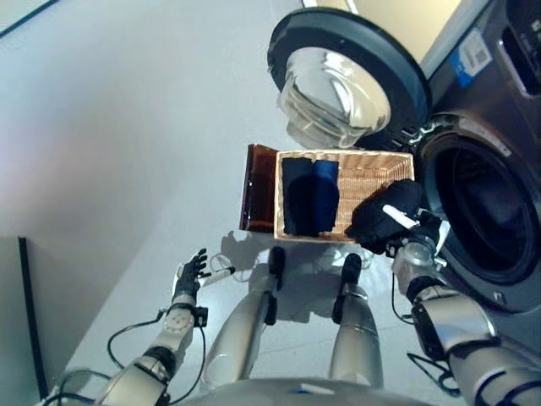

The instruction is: Pick up the clothes and place them into the washing machine

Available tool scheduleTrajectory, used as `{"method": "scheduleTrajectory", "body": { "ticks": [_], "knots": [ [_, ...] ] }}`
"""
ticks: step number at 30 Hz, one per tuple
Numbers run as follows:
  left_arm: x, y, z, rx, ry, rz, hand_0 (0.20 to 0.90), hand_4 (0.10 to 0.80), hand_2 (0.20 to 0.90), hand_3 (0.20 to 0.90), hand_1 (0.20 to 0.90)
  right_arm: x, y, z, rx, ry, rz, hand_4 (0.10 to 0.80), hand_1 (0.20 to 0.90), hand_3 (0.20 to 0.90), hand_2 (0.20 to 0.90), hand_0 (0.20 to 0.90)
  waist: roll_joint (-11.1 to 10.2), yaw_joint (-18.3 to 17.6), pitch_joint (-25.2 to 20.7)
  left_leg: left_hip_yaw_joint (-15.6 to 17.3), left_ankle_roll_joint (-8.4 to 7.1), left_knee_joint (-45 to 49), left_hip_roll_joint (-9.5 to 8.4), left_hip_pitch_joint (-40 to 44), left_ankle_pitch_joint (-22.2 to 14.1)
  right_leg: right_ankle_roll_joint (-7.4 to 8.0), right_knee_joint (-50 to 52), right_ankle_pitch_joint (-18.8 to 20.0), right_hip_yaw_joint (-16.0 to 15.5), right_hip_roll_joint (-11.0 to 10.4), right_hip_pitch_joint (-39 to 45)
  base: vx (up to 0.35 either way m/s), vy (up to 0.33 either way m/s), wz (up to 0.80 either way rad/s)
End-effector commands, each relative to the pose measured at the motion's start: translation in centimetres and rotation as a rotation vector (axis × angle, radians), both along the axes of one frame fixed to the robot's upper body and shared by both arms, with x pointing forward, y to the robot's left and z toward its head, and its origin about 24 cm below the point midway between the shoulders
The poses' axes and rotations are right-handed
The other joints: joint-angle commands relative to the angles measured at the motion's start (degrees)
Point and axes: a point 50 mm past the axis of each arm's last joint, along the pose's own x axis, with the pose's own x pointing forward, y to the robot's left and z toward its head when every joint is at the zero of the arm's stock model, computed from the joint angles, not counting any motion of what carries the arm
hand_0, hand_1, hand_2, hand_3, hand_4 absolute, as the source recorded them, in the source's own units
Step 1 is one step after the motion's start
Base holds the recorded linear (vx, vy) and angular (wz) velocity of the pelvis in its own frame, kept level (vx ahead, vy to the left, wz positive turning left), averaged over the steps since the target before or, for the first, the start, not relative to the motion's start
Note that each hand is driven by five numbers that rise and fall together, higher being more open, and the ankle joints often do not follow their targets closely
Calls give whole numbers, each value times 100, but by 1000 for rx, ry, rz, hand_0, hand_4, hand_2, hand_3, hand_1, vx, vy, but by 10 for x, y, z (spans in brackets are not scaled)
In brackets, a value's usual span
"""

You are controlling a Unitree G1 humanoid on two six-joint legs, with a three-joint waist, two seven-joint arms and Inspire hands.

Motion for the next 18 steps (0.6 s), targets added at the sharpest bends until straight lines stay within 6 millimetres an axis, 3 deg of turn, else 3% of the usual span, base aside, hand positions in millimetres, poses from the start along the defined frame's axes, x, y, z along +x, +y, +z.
{"method": "scheduleTrajectory", "body": {
  "ticks": [1, 9, 12, 18],
  "knots": [
    [-14, 10, -5, 6, 11, 59, 900, 800, 900, 900, 900, 11, -10, 32, -23, -241, -43, 300, 200, 200, 200, 200, 82, -4, -280, -74, -494, -36, 82, -132, -183, -254, -265, -277, -6, 174, 430, 12, 4, -9],
    [-24, 3, -12, -45, 39, 81, 900, 800, 900, 900, 900, 2, -6, 24, 310, -520, -258, 300, 200, 200, 200, 200, 190, -102, -356, -10, -480, -64, 122, -111, -215, -263, -200, -350, 94, 221, 307, 0, 4, -8],
    [-22, -2, -11, -59, 25, 71, 900, 800, 900, 900, 900, 5, -11, 35, 276, -554, -309, 300, 200, 200, 200, 200, 286, -87, -323, 4, -479, 195, 92, -292, -302, -296, 54, -438, 154, 237, 113, -38, 18, -8],
    [-18, -7, -6, -28, -26, 25, 900, 800, 900, 900, 900, 16, -15, 90, -80, -605, -345, 300, 200, 200, 200, 200, 409, -146, -118, 105, -475, 1098, 96, -987, -581, -381, 736, -612, 247, 265, -486, -74, 5, 1]
  ]
}}
